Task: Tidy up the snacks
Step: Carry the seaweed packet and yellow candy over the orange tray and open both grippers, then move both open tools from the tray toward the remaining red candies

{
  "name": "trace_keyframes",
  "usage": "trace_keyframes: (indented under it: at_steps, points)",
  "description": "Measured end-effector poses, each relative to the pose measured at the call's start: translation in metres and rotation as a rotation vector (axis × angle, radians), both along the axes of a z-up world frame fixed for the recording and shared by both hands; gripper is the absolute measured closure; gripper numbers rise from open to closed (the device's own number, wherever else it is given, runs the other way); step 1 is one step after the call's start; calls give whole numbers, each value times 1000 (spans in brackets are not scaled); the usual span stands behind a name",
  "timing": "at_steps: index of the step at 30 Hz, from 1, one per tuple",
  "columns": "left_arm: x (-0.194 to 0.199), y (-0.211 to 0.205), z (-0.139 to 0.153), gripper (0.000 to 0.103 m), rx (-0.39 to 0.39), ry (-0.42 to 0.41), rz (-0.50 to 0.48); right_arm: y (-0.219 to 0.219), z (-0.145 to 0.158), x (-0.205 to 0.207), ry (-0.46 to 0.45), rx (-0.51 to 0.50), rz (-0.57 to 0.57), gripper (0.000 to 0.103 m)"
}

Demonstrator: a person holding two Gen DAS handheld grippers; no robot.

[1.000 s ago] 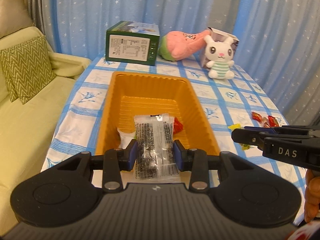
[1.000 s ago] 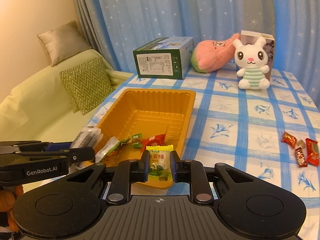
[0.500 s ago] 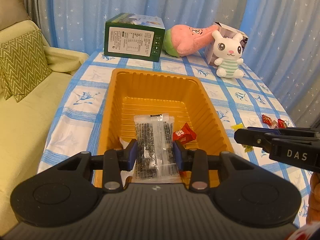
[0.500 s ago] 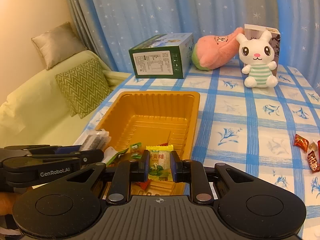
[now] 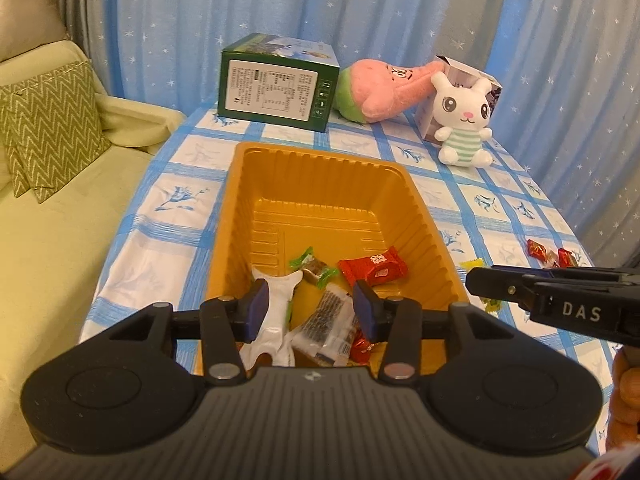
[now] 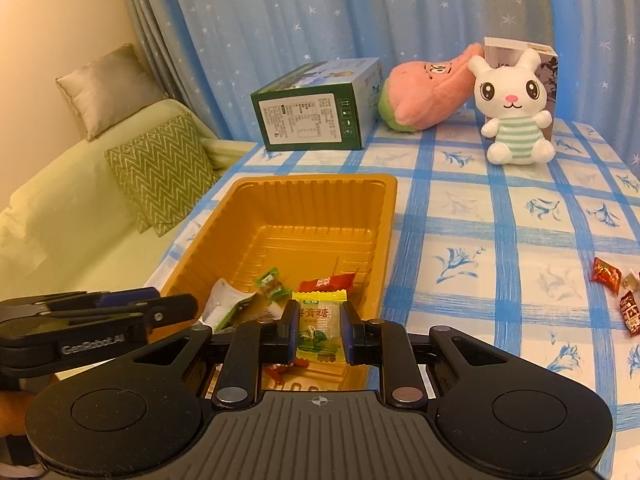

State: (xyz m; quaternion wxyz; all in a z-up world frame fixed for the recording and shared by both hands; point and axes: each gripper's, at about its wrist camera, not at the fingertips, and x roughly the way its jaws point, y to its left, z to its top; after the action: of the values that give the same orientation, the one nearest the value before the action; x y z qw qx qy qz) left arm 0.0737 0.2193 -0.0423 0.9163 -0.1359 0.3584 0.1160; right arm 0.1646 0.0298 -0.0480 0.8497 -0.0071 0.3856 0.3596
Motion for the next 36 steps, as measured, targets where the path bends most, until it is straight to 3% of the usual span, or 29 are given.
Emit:
trace_keyframes:
  at_steps: [9, 10, 11, 12, 24, 36]
  points:
    - [-13, 3, 11, 60, 1, -17, 20, 4, -2, 9, 44, 62, -14, 80]
    - [-15, 3, 11, 59, 5, -15, 22, 3, -2, 11, 55, 76, -20, 75]
    - [-16, 2, 12, 55, 9, -14, 25, 1, -1, 11, 58, 89, -30, 51]
    - [-18, 2, 13, 55, 10, -14, 25, -3, 1, 11, 54, 99, -43, 35]
    - [-39, -36, 27, 43, 0, -38, -14, -65, 13, -28, 62, 72, -154, 35]
    - [-55, -93, 43, 32, 21, -47, -93, -122, 39, -69, -10, 54, -232, 35]
